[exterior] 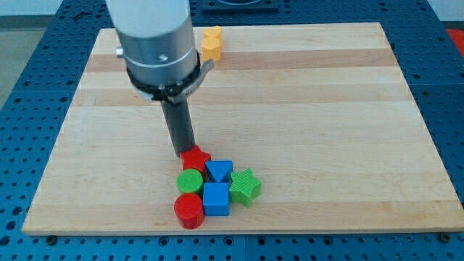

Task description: Move your arm towards bottom center

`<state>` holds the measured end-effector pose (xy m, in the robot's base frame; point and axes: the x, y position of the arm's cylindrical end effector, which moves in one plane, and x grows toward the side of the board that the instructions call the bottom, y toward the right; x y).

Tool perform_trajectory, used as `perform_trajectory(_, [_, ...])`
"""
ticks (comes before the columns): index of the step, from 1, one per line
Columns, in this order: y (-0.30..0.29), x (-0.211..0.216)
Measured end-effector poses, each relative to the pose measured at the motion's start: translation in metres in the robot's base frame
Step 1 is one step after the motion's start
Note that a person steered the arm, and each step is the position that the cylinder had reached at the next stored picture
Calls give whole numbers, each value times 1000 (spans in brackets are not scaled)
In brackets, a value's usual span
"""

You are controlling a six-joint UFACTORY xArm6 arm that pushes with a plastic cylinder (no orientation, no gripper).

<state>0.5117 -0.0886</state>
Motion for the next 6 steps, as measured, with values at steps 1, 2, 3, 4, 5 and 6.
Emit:
perform_trajectory(1, [-31, 0])
perform_trajectory(2, [-74, 3])
perform_trajectory(3, [-81, 74])
perform_trajectory(4, [-51, 106])
perform_trajectory(5, [-44, 106])
perform_trajectory(6, [-24, 106])
